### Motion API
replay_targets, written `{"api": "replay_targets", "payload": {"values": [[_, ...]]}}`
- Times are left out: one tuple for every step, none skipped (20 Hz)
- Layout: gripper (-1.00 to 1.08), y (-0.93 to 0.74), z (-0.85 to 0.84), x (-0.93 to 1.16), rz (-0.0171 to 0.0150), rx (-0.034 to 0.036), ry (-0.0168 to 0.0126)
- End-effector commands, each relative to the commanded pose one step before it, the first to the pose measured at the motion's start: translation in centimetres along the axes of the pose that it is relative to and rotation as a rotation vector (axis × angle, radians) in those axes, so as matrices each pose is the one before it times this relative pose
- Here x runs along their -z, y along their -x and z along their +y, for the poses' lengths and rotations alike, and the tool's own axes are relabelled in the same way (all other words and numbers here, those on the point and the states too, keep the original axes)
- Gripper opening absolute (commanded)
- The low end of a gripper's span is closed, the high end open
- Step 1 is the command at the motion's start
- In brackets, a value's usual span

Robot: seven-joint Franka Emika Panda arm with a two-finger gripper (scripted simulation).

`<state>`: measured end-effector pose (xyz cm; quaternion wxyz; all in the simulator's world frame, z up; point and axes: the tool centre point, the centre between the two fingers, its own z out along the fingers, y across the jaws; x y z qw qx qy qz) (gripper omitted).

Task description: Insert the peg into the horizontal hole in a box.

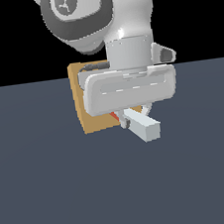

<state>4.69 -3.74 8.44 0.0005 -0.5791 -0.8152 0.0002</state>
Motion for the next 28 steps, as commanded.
{"api": "replay_targets", "payload": {"values": [[-1.0, 0.008, 0.0, 0.017, -0.00012, -0.0001, 0.00027], [-1.0, -0.038, 0.0, 0.0, 0.0, 0.0, 0.0], [-1.0, -0.115, -0.001, 0.0, 0.0, 0.0, 0.0], [-1.0, -0.191, -0.003, -0.001, 0.0, 0.0, 0.0], [-1.0, -0.268, -0.005, -0.001, 0.0, 0.0, 0.0], [-1.0, -0.346, -0.008, -0.001, 0.0, 0.0, 0.0], [-1.0, -0.426, -0.011, -0.001, 0.0, 0.0, 0.0], [-1.0, -0.509, -0.015, -0.002, 0.0, 0.0, 0.0], [-1.0, -0.597, -0.019, -0.002, 0.0, 0.0, 0.0], [-1.0, -0.697, -0.023, 0.042, -0.00026, 0.00015, 0.00062], [-1.0, -0.77, -0.022, -0.002, 0.0, 0.0, 0.0], [-1.0, -0.851, -0.019, -0.002, 0.0, 0.0, 0.0], [-1.0, -0.929, -0.012, -0.002, 0.0, 0.0, 0.0], [-1.0, -0.971, -0.008, 0.042, -0.00025, 0.00007, 0.00064], [-1.0, -0.931, 0.004, -0.002, 0.0, 0.0, 0.0], [-1.0, -0.876, 0.007, -0.002, 0.0, 0.0, 0.0], [-1.0, -0.799, 0.007, -0.001, 0.0, 0.0, 0.0], [-1.0, -0.706, 0.0, 0.042, -0.00023, -0.0001, 0.00064], [-1.0, -0.622, 0.008, -0.001, 0.0, 0.0, 0.0], [-1.0, -0.534, 0.009, -0.001, 0.0, 0.0, 0.0], [-1.0, -0.447, 0.012, -0.001, 0.0, 0.0, 0.0], [-1.0, -0.361, 0.016, 0.0, 0.0, 0.0, 0.0], [-1.0, -0.275, 0.02, 0.0, 0.0, 0.0, 0.0], [-1.0, -0.189, 0.026, 0.0, 0.0, 0.0, 0.0], [-1.0, -0.103, 0.031, 0.0, 0.0, 0.0, 0.0], [-1.0, -0.018, 0.036, 0.0, 0.0, 0.0, 0.0], [-1.0, 0.048, 0.033, 0.001, 0.0, 0.0, 0.0], [-1.0, 0.026, 0.011, 0.0, 0.0, 0.0, 0.0]]}}
